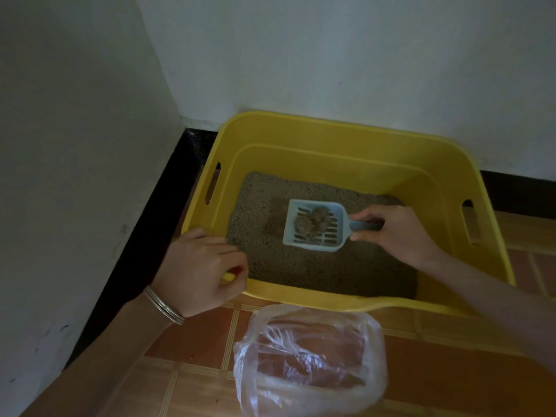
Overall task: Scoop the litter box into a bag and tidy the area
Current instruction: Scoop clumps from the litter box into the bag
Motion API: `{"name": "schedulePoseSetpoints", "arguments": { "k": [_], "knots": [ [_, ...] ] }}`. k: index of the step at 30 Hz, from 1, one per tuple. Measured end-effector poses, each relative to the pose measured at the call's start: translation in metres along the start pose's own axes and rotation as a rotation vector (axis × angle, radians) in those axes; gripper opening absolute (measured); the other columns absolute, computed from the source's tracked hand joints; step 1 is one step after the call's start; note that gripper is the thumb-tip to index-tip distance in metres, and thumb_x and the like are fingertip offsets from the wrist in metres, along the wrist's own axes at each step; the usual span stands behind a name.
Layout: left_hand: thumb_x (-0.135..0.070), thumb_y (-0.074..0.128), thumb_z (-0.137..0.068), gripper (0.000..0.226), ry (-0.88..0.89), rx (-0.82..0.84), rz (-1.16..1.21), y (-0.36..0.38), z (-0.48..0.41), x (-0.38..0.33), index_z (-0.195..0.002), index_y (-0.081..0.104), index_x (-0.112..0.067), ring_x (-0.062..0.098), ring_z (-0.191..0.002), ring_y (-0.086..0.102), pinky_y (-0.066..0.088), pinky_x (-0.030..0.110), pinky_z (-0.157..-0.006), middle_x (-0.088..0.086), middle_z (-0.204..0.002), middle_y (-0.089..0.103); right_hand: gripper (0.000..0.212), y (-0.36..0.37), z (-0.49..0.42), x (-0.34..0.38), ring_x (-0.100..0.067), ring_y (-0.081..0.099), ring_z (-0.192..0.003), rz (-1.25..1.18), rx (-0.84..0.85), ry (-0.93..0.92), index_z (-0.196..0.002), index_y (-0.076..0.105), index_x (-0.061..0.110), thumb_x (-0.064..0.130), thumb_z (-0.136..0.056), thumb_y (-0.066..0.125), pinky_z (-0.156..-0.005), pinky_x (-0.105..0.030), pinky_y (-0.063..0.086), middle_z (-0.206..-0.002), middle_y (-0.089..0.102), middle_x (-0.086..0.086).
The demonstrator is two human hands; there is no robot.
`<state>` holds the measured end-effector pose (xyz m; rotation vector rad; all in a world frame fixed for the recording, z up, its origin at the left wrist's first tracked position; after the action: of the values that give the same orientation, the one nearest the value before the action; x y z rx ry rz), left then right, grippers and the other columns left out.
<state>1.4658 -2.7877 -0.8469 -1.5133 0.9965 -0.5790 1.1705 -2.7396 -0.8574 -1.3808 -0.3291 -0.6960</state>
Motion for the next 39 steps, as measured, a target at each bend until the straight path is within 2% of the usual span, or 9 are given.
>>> {"name": "schedulePoseSetpoints", "arguments": {
  "k": [9, 16, 21, 24, 27, 31, 34, 37, 39],
  "knots": [
    [-0.033, 0.050, -0.081, 0.024, 0.007, -0.020, -0.019, 0.000, 0.001, 0.000, -0.061, 0.061, -0.027, 0.008, -0.059, 0.057, 0.032, 0.027, -0.063, -0.013, -0.058, 0.060, 0.033, 0.002, 0.016, 0.007, 0.010, 0.054, -0.079, -0.043, -0.017, 0.005, -0.102, 0.069, 0.019, 0.016, -0.070, 0.078, -0.072, 0.003, 0.038, -0.089, 0.064, 0.011],
    [-0.041, 0.047, -0.084, 0.026, 0.005, -0.009, 0.000, -0.002, 0.006, -0.001, -0.069, 0.062, -0.026, 0.011, -0.065, 0.058, 0.034, 0.029, -0.070, -0.014, -0.064, 0.061, 0.034, -0.013, 0.043, 0.025, 0.013, 0.055, -0.080, -0.063, -0.056, -0.005, -0.102, 0.069, 0.021, 0.017, -0.069, 0.078, -0.073, 0.002, 0.039, -0.093, 0.068, 0.010],
    [-0.040, 0.045, -0.086, 0.027, 0.005, 0.030, 0.064, -0.007, 0.021, -0.005, -0.090, 0.067, -0.025, 0.011, -0.091, 0.057, 0.030, 0.024, -0.079, -0.012, -0.092, 0.064, 0.034, -0.035, 0.083, 0.050, 0.019, 0.056, -0.078, -0.062, -0.086, -0.035, -0.096, 0.067, 0.032, 0.018, -0.067, 0.078, -0.072, 0.003, 0.038, -0.086, 0.061, 0.025],
    [-0.035, 0.047, -0.081, 0.035, 0.019, 0.064, 0.087, -0.008, 0.038, -0.010, -0.107, 0.065, -0.021, 0.014, -0.109, 0.050, 0.028, 0.025, -0.095, -0.005, -0.114, 0.061, 0.035, -0.032, 0.120, 0.061, 0.017, 0.058, -0.083, -0.141, -0.031, -0.026, -0.091, 0.065, 0.037, 0.015, -0.066, 0.078, -0.073, 0.001, 0.040, -0.084, 0.064, 0.025],
    [-0.032, 0.046, -0.081, 0.038, 0.047, 0.083, 0.074, -0.013, 0.050, -0.018, -0.111, 0.064, -0.017, 0.021, -0.119, 0.046, 0.027, 0.030, -0.104, 0.003, -0.126, 0.055, 0.038, -0.017, 0.155, 0.064, 0.016, 0.058, -0.085, -0.128, 0.041, -0.007, -0.088, 0.063, 0.043, 0.015, -0.066, 0.077, -0.074, 0.000, 0.040, -0.084, 0.063, 0.037],
    [-0.025, 0.046, -0.080, 0.039, 0.118, 0.073, 0.068, -0.018, 0.065, -0.031, -0.114, 0.063, -0.016, 0.026, -0.130, 0.038, 0.035, 0.038, -0.104, 0.006, -0.132, 0.052, 0.036, 0.011, 0.178, 0.049, 0.023, 0.051, -0.086, -0.112, 0.171, 0.077, -0.084, 0.057, 0.049, 0.020, -0.073, 0.074, -0.070, 0.001, 0.036, -0.081, 0.053, 0.051],
    [-0.022, 0.056, -0.074, 0.042, 0.207, 0.131, 0.061, -0.007, 0.080, -0.043, -0.115, 0.059, -0.021, 0.028, -0.128, 0.040, 0.043, 0.043, -0.095, 0.005, -0.130, 0.052, 0.040, 0.023, 0.179, 0.038, 0.020, 0.054, -0.083, -0.049, 0.194, 0.086, -0.085, 0.052, 0.051, 0.019, -0.075, 0.073, -0.070, -0.003, 0.040, -0.075, 0.061, 0.035],
    [-0.023, 0.072, -0.062, 0.054, 0.289, 0.213, 0.044, 0.009, 0.091, -0.054, -0.114, 0.058, -0.026, 0.026, -0.126, 0.039, 0.033, 0.036, -0.095, 0.002, -0.131, 0.050, 0.038, 0.033, 0.175, 0.033, 0.019, 0.054, -0.081, 0.073, 0.197, 0.048, -0.092, 0.052, 0.048, 0.018, -0.078, 0.070, -0.071, -0.007, 0.044, -0.082, 0.061, 0.027],
    [-0.028, 0.079, -0.055, 0.061, 0.330, 0.248, 0.022, 0.017, 0.095, -0.060, -0.112, 0.058, -0.029, 0.025, -0.126, 0.037, 0.029, 0.035, -0.095, 0.001, -0.131, 0.051, 0.032, 0.039, 0.169, 0.029, 0.021, 0.053, -0.074, 0.131, 0.194, 0.021, -0.105, 0.060, 0.035, 0.018, -0.080, 0.069, -0.065, -0.003, 0.042, -0.090, 0.065, 0.019]
  ]
}}
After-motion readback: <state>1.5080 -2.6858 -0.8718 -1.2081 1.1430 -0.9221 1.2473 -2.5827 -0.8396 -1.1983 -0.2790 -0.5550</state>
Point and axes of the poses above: each hand's wrist, its own z-axis away from the middle knuckle, its own y-axis out of the palm, x = y × z, the point moved 3 cm from there along -z, towards the middle knuckle
